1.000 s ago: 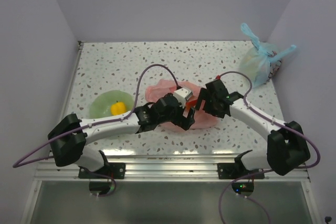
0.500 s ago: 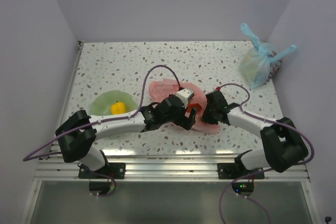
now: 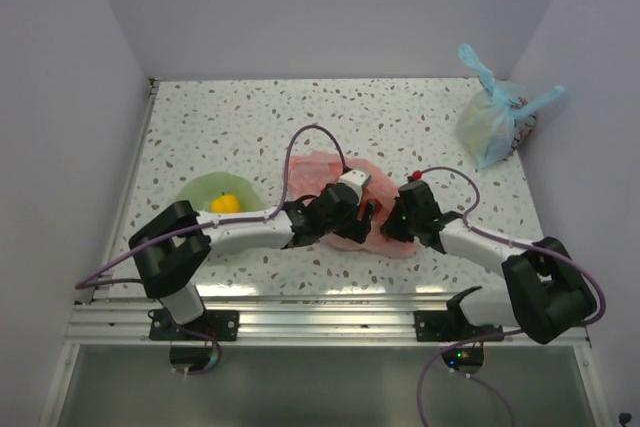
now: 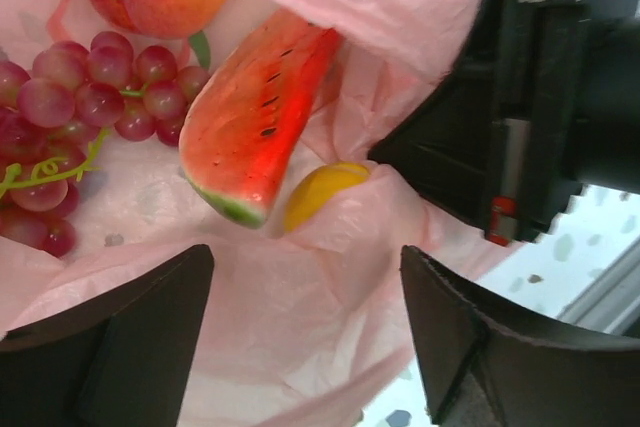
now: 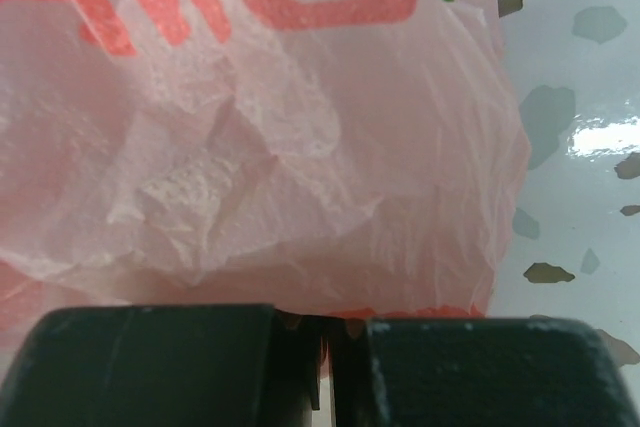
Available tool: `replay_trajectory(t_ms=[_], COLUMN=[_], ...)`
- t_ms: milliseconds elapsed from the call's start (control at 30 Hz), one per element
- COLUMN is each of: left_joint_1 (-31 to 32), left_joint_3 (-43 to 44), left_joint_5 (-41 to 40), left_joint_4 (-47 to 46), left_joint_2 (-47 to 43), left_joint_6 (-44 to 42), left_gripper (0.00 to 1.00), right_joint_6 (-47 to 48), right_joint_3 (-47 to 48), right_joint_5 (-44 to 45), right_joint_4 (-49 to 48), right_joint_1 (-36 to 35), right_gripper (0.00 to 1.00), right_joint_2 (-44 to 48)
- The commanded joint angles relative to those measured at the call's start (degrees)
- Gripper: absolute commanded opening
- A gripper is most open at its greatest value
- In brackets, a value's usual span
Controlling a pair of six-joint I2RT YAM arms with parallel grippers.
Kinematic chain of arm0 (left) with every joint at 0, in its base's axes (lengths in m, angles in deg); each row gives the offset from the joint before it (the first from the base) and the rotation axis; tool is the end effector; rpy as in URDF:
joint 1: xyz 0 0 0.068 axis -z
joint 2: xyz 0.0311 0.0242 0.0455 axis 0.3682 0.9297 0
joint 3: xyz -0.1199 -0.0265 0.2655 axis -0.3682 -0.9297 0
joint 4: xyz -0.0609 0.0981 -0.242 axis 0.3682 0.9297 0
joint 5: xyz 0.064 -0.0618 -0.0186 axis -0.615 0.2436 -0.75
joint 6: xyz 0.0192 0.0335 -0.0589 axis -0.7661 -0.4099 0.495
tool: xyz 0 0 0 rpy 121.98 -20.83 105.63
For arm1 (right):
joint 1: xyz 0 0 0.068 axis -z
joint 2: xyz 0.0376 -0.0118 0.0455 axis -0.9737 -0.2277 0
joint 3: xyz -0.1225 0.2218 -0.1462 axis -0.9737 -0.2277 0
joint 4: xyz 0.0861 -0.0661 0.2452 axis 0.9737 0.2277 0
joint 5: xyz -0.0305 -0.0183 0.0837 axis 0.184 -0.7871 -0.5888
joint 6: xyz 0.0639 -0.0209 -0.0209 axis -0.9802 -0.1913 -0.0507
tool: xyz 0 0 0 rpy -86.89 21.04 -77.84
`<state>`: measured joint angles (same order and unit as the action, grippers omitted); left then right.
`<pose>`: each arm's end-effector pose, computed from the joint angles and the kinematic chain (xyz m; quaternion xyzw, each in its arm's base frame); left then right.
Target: Untie the knot of the plastic bag and take out the fruit
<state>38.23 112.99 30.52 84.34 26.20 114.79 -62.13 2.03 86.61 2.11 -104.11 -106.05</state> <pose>0.2025 -0.3263 0.2084 0.1839 0.8802 -0.2444 0.3629 0.2180 0.1122 0.1434 0.1632 0.9319 0.1944 0.2591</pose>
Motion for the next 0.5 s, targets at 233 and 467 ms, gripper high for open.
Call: replay_trajectory(t_ms=[233, 467], left_joint_1=[0.4, 0.5], left_joint_3=[-6.5, -11.2], left_joint_5=[3.5, 4.5], left_joint_4=[-3.7, -3.1], left_joint_2=[3.2, -0.6], left_joint_6=[4.5, 3.4], left_gripper=[0.28, 0.15], right_joint_6=[-0.4, -1.2], right_joint_3=[-1.5, 0.7], right_joint_5=[-5.0, -5.1], right_joint_4=[-5.6, -9.1], right_joint_1=[-0.1, -0.1], right_gripper=[0.00, 0.00], right_joint_2=[2.8, -0.1])
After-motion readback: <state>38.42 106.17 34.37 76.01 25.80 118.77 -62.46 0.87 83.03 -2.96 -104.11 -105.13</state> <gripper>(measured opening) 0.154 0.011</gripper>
